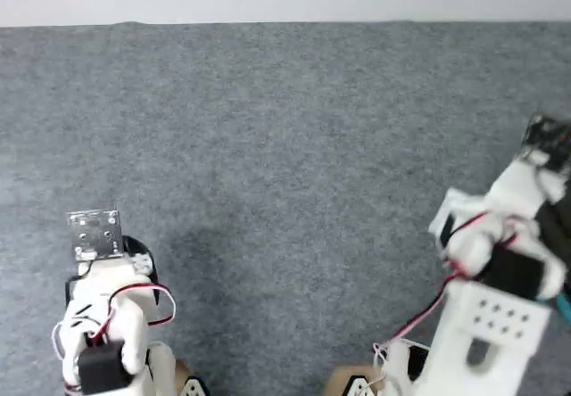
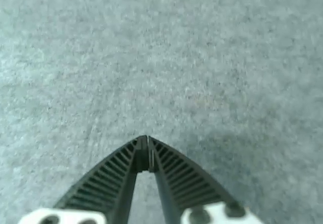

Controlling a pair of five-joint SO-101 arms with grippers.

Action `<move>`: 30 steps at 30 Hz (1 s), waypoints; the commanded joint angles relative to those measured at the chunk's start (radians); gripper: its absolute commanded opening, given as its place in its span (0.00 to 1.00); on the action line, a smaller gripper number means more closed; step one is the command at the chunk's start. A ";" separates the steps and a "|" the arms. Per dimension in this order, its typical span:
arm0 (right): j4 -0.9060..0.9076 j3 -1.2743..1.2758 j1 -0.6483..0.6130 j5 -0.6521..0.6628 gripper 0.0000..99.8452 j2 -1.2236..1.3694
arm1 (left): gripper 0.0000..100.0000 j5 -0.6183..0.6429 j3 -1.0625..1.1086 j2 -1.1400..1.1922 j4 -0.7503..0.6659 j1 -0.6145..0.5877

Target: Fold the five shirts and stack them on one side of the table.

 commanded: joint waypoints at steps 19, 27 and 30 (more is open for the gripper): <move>-0.272 0.914 -0.257 -0.006 0.01 -0.823 | 0.01 0.163 0.234 -0.018 -0.198 0.259; -0.213 0.965 -0.263 0.115 0.01 -0.814 | 0.01 0.161 0.234 -0.017 -0.192 0.308; -0.133 0.965 -0.257 0.198 0.01 -0.823 | 0.01 0.068 0.234 -0.017 -0.160 0.308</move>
